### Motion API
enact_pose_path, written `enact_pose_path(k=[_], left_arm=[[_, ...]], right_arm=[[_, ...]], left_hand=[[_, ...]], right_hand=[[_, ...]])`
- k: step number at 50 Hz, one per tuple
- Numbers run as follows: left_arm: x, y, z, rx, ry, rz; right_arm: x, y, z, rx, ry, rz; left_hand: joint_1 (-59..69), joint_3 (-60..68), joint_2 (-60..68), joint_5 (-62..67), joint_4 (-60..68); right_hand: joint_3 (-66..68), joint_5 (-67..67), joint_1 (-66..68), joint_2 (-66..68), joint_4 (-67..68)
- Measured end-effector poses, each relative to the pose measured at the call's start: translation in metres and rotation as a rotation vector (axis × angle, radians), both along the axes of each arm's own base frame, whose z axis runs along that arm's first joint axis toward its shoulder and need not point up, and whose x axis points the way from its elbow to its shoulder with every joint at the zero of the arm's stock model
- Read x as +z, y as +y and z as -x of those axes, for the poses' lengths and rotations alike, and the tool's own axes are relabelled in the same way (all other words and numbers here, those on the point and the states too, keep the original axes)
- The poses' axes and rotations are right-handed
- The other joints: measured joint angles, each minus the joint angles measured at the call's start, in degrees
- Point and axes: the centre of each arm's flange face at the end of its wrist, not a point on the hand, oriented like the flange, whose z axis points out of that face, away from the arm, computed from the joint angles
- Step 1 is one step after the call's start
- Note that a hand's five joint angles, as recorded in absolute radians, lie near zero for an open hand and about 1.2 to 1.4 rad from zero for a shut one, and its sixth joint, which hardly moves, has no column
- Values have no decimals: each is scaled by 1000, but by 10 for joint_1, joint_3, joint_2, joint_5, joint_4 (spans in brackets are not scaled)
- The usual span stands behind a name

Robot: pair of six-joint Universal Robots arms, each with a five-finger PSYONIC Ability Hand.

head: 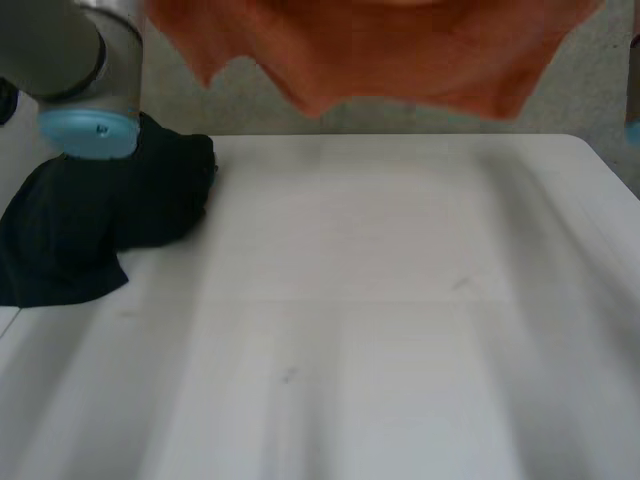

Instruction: Fold the laundry.

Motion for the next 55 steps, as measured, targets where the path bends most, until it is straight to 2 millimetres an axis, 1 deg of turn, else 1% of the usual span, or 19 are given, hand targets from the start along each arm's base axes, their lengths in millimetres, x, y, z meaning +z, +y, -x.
enact_pose_path(k=[2, 3, 6, 7, 8, 11, 12, 13, 14, 16, 17, 20, 21, 23, 26, 33, 40, 52, 55], left_arm=[[-27, -4, -2, 6, -38, -83], [-27, -4, -2, 6, -38, -83], [-81, -7, -5, 8, -112, -238], [-85, -7, -5, 7, -118, -251], [-113, -5, -7, 3, -155, -328], [-155, 2, -10, -6, -215, -447], [-177, 7, -13, -11, -249, -509], [-183, 9, -14, -13, -259, -526], [-207, 16, -18, -18, -302, -597], [-226, 23, -22, -20, -343, -656], [-240, 30, -26, -21, -378, -701], [-256, 40, -33, -21, -434, -761], [-260, 45, -36, -21, -457, -782], [-263, 54, -40, -21, -498, -815], [-258, 63, -43, -21, -533, -838], [-221, 72, -43, -23, -532, -814], [-197, 65, -33, -36, -487, -783], [-223, 49, -30, 1, -512, -917], [-233, 39, -33, 28, -517, -943]], right_arm=[[-20, -1, 4, 5, 27, -101], [-20, -1, 4, 5, 27, -101], [-63, 3, 9, 28, 73, -293], [-67, 3, 10, 30, 76, -309], [-91, 7, 12, 48, 98, -406], [-127, 15, 15, 73, 128, -543], [-153, 22, 17, 90, 149, -641], [-158, 24, 17, 93, 153, -659], [-186, 33, 20, 105, 177, -759], [-204, 40, 22, 111, 197, -825], [-225, 49, 25, 113, 224, -897], [-247, 61, 29, 112, 270, -977], [-254, 65, 30, 112, 291, -1001], [-262, 72, 32, 109, 326, -1031], [-263, 77, 35, 103, 352, -1042], [-246, 83, 37, 99, 342, -1012], [-238, 87, 35, 110, 318, -998], [-240, 86, 37, 104, 319, -1002], [-240, 84, 40, 97, 320, -1001]], left_hand=[[0, 0, 0, 0, 0], [0, 0, 0, 0, 0], [0, 0, 0, 0, 0], [0, 0, 0, 0, 0], [0, 0, 0, 0, 0], [0, 0, 0, 0, 0], [0, 0, 0, 0, 0], [0, 0, 0, 0, 0], [0, 0, 0, 0, 0], [0, 0, 0, 0, 0], [0, 0, 0, 0, 0], [-5, -7, -9, -2, -9], [-44, -55, -59, -34, -52], [-218, -203, -209, -184, -208], [-302, -302, -308, -285, -310], [-357, -366, -373, -357, -378], [-357, -366, -373, -355, -377], [-357, -366, -373, -357, -378], [-355, -364, -371, -353, -375]], right_hand=[[0, 0, 0, 0, 0], [0, 0, 0, 0, 0], [0, 0, 0, 0, 0], [0, 0, 0, 0, 0], [0, 0, 0, 0, 0], [0, 0, 0, 0, 0], [0, 0, 0, 0, 0], [0, 0, 0, 0, 0], [0, 0, 0, 0, 0], [0, 0, 0, 0, 0], [0, 0, 0, 0, 0], [0, 0, 0, 0, 0], [0, 0, 0, 0, 0], [0, 0, 0, 0, 0], [0, 0, 0, 0, 0], [0, 0, 0, 0, 0], [0, 0, 0, 0, 0], [0, 0, 0, 0, 0], [0, 0, 0, 0, 0]])
